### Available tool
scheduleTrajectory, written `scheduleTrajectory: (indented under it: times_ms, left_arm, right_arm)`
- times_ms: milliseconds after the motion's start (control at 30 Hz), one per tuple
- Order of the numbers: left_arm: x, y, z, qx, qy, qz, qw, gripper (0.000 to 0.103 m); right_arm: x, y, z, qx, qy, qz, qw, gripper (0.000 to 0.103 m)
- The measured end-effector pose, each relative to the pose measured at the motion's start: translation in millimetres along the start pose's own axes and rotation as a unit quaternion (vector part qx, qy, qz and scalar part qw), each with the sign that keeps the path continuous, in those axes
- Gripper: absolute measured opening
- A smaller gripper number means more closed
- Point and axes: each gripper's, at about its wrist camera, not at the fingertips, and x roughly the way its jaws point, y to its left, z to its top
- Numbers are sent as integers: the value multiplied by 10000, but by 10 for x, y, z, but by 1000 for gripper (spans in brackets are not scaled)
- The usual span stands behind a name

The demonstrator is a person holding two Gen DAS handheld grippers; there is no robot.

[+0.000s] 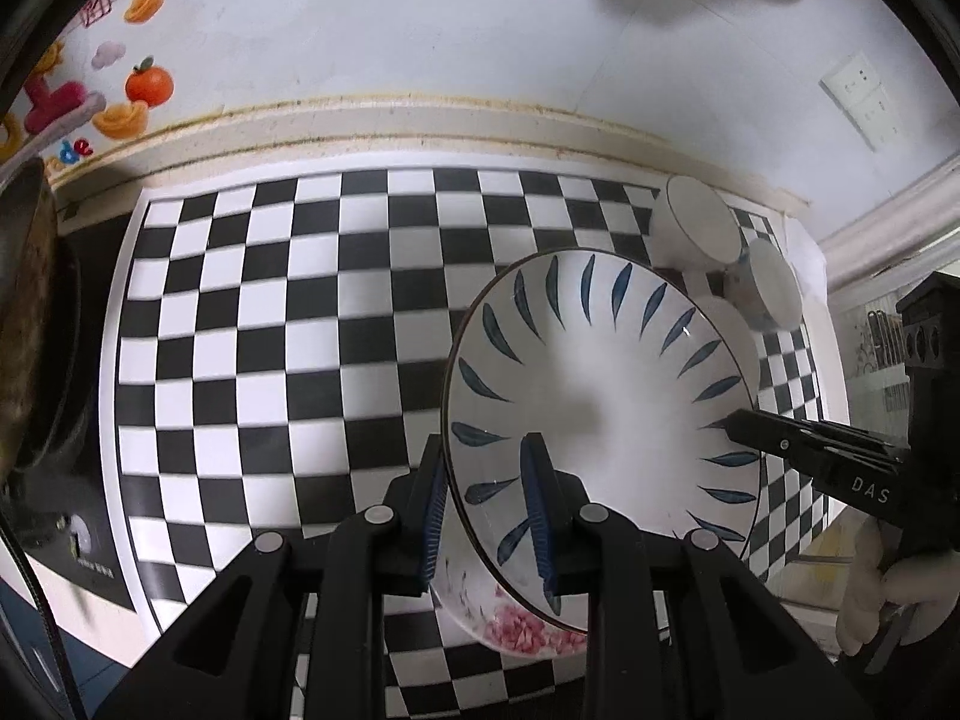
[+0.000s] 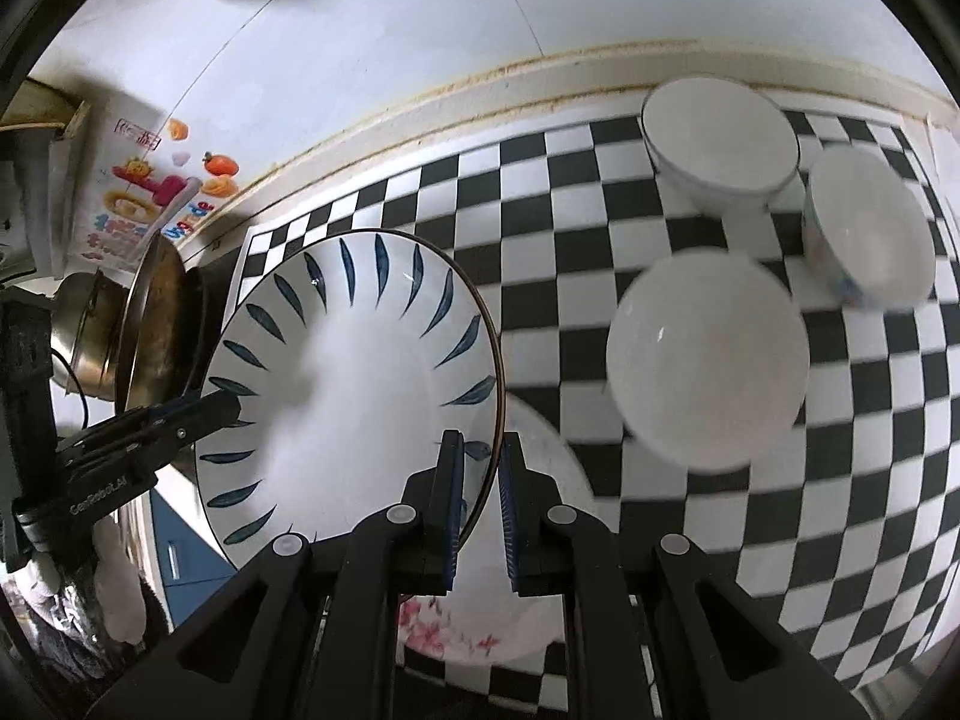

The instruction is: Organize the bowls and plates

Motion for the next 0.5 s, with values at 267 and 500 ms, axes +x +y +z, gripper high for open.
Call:
scheduleTrajectory:
  times_ms: [267, 500]
  left_arm:
    - [144, -33, -348, -28, 245, -84, 9997, 22]
    - [373, -63, -543, -18, 548, -88, 9985, 22]
  right_arm:
    - [11, -62, -293, 72, 78, -28, 9999, 13]
    - [167, -192, -475, 126, 305, -160, 9993, 13]
